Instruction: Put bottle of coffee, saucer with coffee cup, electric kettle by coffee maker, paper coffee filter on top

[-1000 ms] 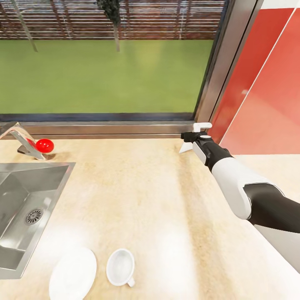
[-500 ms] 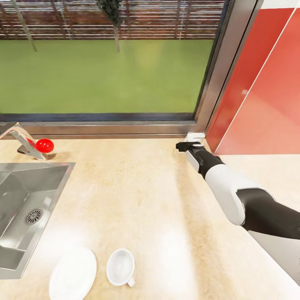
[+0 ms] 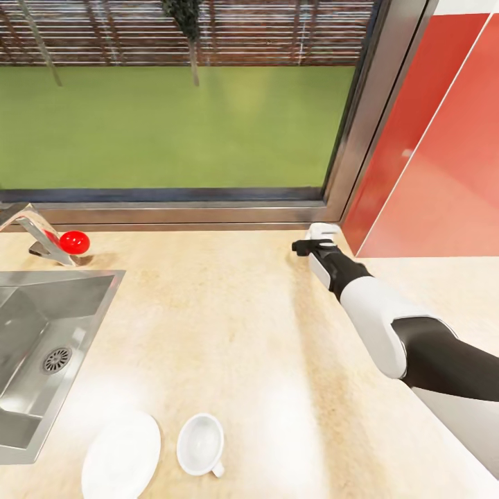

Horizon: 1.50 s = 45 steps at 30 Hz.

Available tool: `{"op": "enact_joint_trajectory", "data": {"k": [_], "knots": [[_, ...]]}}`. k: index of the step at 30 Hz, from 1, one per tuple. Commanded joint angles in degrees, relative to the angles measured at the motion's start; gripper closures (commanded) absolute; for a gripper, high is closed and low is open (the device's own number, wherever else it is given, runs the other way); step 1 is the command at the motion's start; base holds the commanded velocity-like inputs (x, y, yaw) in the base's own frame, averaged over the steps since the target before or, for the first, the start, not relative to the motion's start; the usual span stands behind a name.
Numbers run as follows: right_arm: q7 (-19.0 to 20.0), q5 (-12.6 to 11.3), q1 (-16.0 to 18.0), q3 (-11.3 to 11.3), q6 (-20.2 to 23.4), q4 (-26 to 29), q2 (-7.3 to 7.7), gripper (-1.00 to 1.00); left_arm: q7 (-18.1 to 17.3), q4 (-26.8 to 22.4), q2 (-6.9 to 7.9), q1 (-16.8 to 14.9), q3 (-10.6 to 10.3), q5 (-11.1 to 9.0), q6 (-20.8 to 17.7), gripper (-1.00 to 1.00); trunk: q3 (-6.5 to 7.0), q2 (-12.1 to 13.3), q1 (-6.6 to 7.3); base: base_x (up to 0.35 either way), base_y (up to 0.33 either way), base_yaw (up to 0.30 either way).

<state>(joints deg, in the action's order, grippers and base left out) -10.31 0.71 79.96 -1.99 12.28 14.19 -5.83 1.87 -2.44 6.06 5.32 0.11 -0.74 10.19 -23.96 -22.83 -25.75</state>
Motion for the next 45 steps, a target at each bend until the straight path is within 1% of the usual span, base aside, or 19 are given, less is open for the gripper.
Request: {"op": "enact_joint_trajectory", "data": {"k": [1, 3, 4, 5, 9, 12, 16, 45], "knots": [[-0.23, 0.07, 0.02, -0.21, 0.74, 0.42, 0.0, -1.0, 0.1, -0.1, 0.0, 0.04, -0.02, -0.07, 0.08, -1.0, -0.08, -0.09, -0.03, 0.0, 0.0, 0.0], [-0.23, 0.08, 0.02, -0.25, 1.39, 1.06, 0.02, -1.0, 0.08, -0.1, 0.0, 0.05, -0.02, -0.05, 0.05, -1.0, -0.08, -0.09, -0.03, 0.0, 0.0, 0.0], [-0.23, 0.08, 0.02, -0.23, 12.18, 17.1, 0.02, -1.0, 0.12, -0.1, 0.0, 0.05, -0.02, -0.05, 0.03, -1.0, -0.08, -0.09, -0.03, 0.0, 0.0, 0.0], [-0.23, 0.08, 0.02, -0.22, 12.89, 17.62, 0.03, -1.0, 0.11, -0.1, 0.0, 0.05, -0.02, -0.05, 0.02, -1.0, -0.08, -0.09, -0.03, 0.0, 0.0, 0.0], [-0.29, 0.13, 0.02, -0.21, 13.26, 17.89, 0.21, -1.0, 0.11, -0.1, 0.0, 0.05, -0.02, 0.02, 0.01, -1.0, -0.08, -0.09, -0.03, 0.0, 0.0, 0.0], [-0.38, 0.16, 0.02, -0.21, 13.33, 18.15, 0.84, -1.0, 0.14, -0.01, 0.0, 0.05, 0.08, -0.03, -0.06, -1.0, -0.08, -0.09, -0.03, 0.0, 0.0, 0.0], [-0.39, 0.21, 0.02, -0.21, 13.38, 20.36, 1.13, -1.0, 0.15, 0.06, 0.0, 0.06, 0.29, -0.05, -0.04, -1.0, -0.08, -0.09, -0.03, 0.027, 0.0, 0.0], [0.0, -0.18, 0.02, -0.42, 12.95, 21.05, 0.82, -1.0, 0.33, 0.69, -0.22, 0.13, 0.42, -0.3, -0.88, -1.0, -0.08, -0.09, -0.03, 0.033, -0.017, 0.0]]}}
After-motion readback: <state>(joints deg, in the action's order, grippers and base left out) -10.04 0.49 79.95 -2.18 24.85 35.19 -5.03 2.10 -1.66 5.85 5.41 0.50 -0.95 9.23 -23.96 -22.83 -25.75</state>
